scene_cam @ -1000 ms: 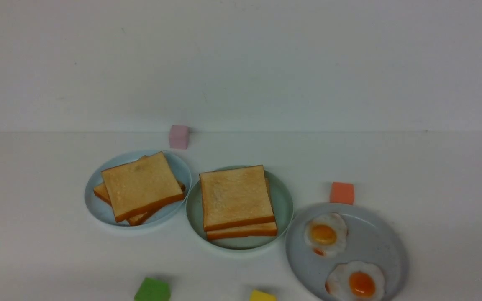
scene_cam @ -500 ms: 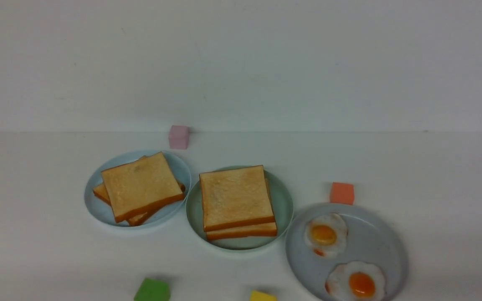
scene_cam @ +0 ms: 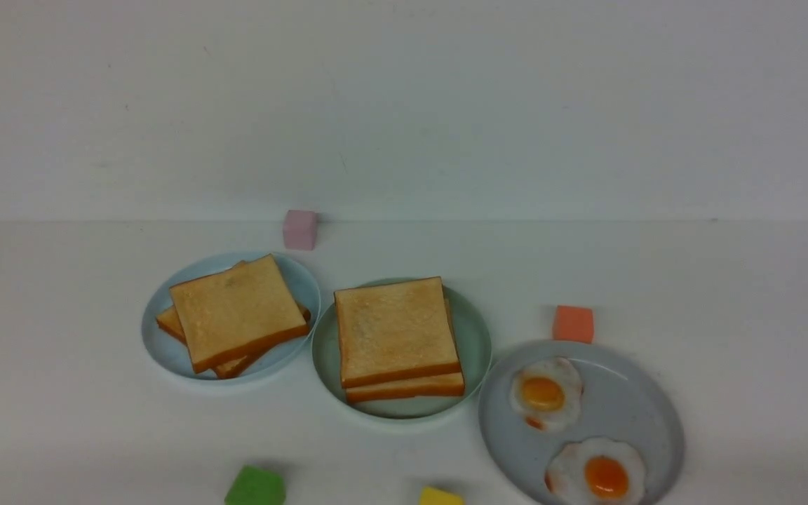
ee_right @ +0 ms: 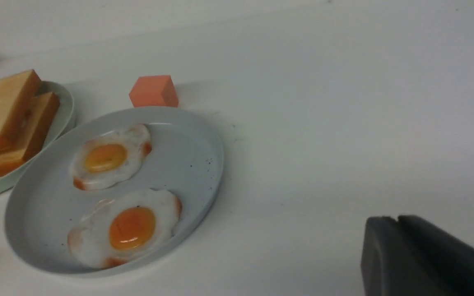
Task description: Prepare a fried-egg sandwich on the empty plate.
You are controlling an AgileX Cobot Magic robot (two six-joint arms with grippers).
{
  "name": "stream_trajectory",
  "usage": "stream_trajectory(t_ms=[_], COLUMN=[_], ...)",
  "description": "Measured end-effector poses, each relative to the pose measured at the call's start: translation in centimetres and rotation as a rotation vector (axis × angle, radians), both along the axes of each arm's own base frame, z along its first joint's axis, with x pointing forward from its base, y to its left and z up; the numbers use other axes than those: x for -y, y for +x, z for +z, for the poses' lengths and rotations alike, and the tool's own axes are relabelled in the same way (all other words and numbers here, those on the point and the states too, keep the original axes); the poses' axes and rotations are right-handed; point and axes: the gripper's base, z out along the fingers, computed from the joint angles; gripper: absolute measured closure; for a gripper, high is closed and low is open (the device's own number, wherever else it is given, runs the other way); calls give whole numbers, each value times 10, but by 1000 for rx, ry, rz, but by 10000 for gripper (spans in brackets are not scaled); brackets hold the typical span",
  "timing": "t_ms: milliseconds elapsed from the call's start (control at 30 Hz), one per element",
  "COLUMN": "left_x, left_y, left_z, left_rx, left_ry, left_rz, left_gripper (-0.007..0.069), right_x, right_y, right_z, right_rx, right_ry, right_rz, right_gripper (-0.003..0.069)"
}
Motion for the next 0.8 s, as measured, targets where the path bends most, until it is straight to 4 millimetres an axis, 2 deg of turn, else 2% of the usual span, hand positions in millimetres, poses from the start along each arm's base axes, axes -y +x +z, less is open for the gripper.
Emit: stream_trajectory(t_ms=[800], left_x=[0], left_y=[0], left_z=[0], left_rx=[1], left_ry=[-1], left_rz=[0], left_gripper=[551], right_x=[0], right_y=[0], right_z=[0], right_rx=[2], right_ry=[0], right_rz=[0], right_gripper=[564])
